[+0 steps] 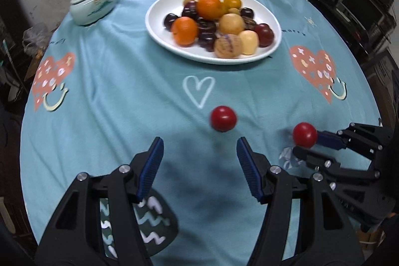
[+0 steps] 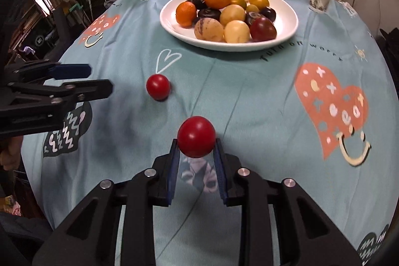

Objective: Organize fruits
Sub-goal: 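Grasp a red tomato with the right gripper while the left grasps the other tomato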

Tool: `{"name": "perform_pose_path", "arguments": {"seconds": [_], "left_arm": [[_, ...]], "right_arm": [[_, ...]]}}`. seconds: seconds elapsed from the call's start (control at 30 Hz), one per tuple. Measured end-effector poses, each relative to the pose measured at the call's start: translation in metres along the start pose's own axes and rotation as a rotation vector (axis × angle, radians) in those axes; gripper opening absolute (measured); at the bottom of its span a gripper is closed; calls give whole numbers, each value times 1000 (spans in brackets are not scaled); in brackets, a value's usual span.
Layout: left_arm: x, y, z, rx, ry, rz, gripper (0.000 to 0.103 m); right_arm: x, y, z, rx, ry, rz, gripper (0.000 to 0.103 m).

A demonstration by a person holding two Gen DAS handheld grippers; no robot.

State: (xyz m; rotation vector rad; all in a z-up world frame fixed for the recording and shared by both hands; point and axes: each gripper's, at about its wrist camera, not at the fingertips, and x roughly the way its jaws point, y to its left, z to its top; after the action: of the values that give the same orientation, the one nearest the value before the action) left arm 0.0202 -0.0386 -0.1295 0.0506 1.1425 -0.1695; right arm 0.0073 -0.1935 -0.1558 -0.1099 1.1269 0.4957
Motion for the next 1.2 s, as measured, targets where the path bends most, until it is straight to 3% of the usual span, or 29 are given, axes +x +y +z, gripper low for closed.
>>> {"name": "perform_pose_path", "arguments": {"seconds": [0.17,0.43,0.77,0.97,1.07,1.2], "left_arm": [[6,-23,11,44,-10,-6,62],[15,-29,21,45,-8,4,62],[18,-20,23,29,-2,-1,62],[5,16,18,-49,-41,-24,62],[8,31,13,-77,-27,-4,62],[17,22,11,-52,3,-8,62]], "right_arm": [[0,-2,-12,23,13,6,27],[2,-3,-12,31,20,20,27],[6,-3,-6,25,22,37,27],[2,-4,-6,28,10,37,27],[1,-7,-8,37,8,33,27],[5,-6,-8,38,15,35,27]]}}
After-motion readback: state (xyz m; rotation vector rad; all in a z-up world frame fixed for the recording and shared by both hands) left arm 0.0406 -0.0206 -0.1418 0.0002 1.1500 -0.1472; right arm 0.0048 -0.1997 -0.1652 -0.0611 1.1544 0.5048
